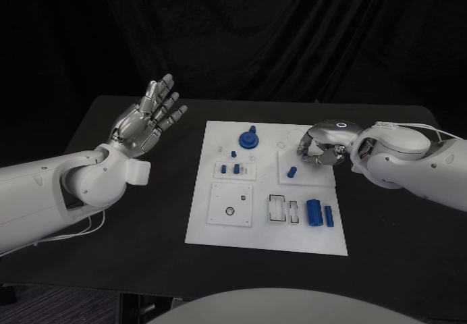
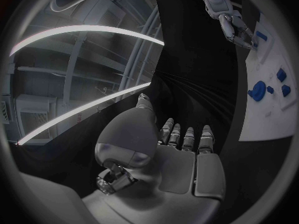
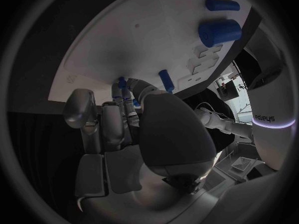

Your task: Assemble the parts on the task board

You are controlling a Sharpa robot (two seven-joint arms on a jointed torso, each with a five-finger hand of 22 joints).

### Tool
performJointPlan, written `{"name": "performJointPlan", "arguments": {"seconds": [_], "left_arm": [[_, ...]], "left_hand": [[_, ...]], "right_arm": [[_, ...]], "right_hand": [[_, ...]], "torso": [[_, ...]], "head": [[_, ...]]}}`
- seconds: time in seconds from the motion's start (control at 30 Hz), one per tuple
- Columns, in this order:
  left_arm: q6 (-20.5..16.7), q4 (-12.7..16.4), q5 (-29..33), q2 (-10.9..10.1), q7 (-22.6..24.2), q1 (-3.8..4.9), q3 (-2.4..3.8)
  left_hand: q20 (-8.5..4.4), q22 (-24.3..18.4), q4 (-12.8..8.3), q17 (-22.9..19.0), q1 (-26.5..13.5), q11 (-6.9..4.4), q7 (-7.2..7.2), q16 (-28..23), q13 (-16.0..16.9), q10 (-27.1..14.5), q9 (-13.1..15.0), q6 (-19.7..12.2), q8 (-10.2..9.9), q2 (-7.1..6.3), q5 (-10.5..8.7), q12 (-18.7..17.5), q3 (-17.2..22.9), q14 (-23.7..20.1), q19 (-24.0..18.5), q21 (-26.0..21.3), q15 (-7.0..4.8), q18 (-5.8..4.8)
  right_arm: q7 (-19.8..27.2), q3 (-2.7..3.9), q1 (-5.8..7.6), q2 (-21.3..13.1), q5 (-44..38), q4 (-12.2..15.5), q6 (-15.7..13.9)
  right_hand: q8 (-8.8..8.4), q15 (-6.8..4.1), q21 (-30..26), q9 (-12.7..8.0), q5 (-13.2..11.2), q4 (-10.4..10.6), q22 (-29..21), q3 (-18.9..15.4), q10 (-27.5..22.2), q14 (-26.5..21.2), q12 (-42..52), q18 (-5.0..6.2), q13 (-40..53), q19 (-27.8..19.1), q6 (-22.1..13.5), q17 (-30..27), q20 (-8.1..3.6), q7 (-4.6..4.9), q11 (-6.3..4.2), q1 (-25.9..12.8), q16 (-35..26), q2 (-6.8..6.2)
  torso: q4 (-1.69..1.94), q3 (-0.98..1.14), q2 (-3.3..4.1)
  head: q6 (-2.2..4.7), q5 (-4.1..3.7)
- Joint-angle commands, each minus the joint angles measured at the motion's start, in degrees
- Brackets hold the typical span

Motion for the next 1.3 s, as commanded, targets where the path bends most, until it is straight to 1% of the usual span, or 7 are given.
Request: {"name": "performJointPlan", "arguments": {"seconds": [0.03, 0.07, 0.23, 0.37, 0.57, 0.83, 1.3], "left_arm": [[0.3, -0.1, 0.3, 0.1, 8.4, 0.02, 0.06], [0.2, -0.1, 0.2, 0.1, 8.4, 0.02, 0.06], [-0.1, -0.2, -0.3, 0.1, 8.2, 0.02, 0.06], [-0.4, -0.3, -0.8, 0.0, 8.0, 0.02, 0.06], [-0.9, -0.2, -1.5, -0.1, 7.8, 0.02, 0.05], [-1.6, -0.2, -2.9, -0.3, 7.5, 0.02, 0.05], [-3.3, -0.2, -2.5, -0.3, 6.5, 0.02, 0.05]], "left_hand": [[-0.94, -0.1, -0.2, 0.0, 0.0, -0.10, 0.05, -0.2, 0.0, 0.4, -0.2, -1.6, -0.5, 0.40, 0.01, -0.3, -0.1, 0.0, 0.0, -0.2, -0.52, 0.10], [-1.16, -0.1, 0.0, 0.0, -0.2, -0.14, 0.00, -0.2, 0.0, 0.2, -0.2, -2.1, -0.5, 0.45, -0.40, -0.4, -0.1, 0.0, 0.0, -0.2, -0.66, 0.09], [-0.25, -0.3, 1.5, 0.0, -1.0, 1.35, -7.01, -0.2, -0.2, -0.7, -0.5, -4.7, -0.7, 0.64, -2.10, -1.1, -0.5, 0.0, 0.0, -0.2, 0.40, -0.01], [-0.27, -0.3, 2.4, 0.0, -1.6, 1.25, -8.20, -0.2, -0.7, -2.2, -0.6, -5.5, -0.8, 0.81, -3.05, -1.9, -0.7, 0.0, 0.0, -0.2, 0.16, 0.00], [-1.80, -0.6, 2.6, 0.0, -3.1, 2.37, -6.59, -0.2, -0.9, -3.0, -0.9, -8.1, -1.1, 1.53, -3.65, -2.2, -1.3, 0.0, -0.1, -0.3, -0.93, 0.04], [-3.35, -0.9, 2.6, 0.0, -4.4, -0.53, -1.76, -0.2, -0.9, -3.0, -1.3, -10.4, -1.5, 2.12, -4.42, -2.2, -2.0, 0.0, -0.2, -0.4, -2.18, -0.02], [-4.77, -1.4, 2.6, 0.0, -4.7, -2.33, -2.28, -0.2, -0.9, -3.0, -1.3, -10.4, -1.5, 1.75, -3.93, -2.2, -2.3, 0.0, -0.3, -0.5, -3.78, 0.02]], "right_arm": [[0.1, -0.16, -0.39, -0.1, -0.4, 0.0, -0.9], [0.1, -0.16, -0.39, -0.2, -0.4, 0.1, -1.1], [0.3, -0.15, -0.39, -0.8, -0.4, 0.5, -2.5], [0.7, -0.15, -0.37, -1.3, -0.4, 1.3, -4.2], [1.1, -0.15, -0.09, -2.2, -0.4, 2.7, -6.3], [1.4, -0.15, 1.21, -3.3, -0.4, 4.6, -9.0], [-0.2, -0.15, 5.46, -5.5, -0.4, 9.9, -10.2]], "right_hand": [[0.39, -0.31, 0.5, 0.2, 0.3, 0.0, 7.8, 0.6, 0.8, 0.1, -0.4, -1.20, -0.2, 0.4, 0.7, 0.2, 0.01, -0.04, -0.11, 0.5, 0.4, 0.10], [0.43, -0.34, 0.6, 0.2, 0.3, -0.1, 7.8, 0.7, 1.0, 0.2, -0.5, -1.21, -0.2, 0.5, 0.8, 0.2, 0.00, -0.06, -0.13, 0.5, 0.4, 0.11], [0.96, -0.57, 1.6, 0.7, 0.2, -0.6, 8.1, 1.2, 2.5, 0.5, -0.7, -1.38, -0.4, 0.9, 2.0, 0.6, -0.20, -0.20, -0.41, 0.7, 0.8, 0.25], [1.23, -0.77, 2.4, 1.0, 0.2, -0.9, 8.3, 1.5, 3.5, 0.7, -0.8, -1.51, -0.6, 1.2, 2.7, 1.0, -0.37, -0.38, -0.64, 0.8, 1.1, 0.34], [1.58, -1.12, 3.6, 1.4, -0.1, -1.2, 8.5, 1.6, 5.2, 1.1, -1.2, -1.70, -0.9, 1.7, 3.7, 1.5, -0.69, -0.77, -1.07, 0.7, 1.5, 0.40], [1.68, -1.27, 4.4, 1.6, -0.3, -1.2, 8.7, 1.6, 5.9, 1.4, -1.5, -1.83, -1.0, 2.0, 4.1, 1.8, -0.84, -0.93, -1.25, 0.6, 1.8, 0.38], [1.78, -1.43, 5.3, 1.8, -0.5, -1.2, 8.9, 1.5, 6.5, 1.6, -1.7, -1.99, -1.1, 2.3, 4.4, 2.1, -0.98, -1.09, -1.42, 0.5, 2.0, 0.35]], "torso": [[0.03, -0.06, 0.01], [0.04, -0.04, 0.02], [0.00, 0.00, 0.01], [-0.05, 0.01, 0.02], [-0.08, -0.02, 0.04], [-0.08, -0.04, -0.01], [-0.09, -0.06, -0.04]], "head": [[-0.14, 0.01], [-0.16, -0.01], [-0.25, 0.01], [-0.13, 0.02], [0.15, 0.07], [0.37, 0.07], [-0.27, 0.27]]}}
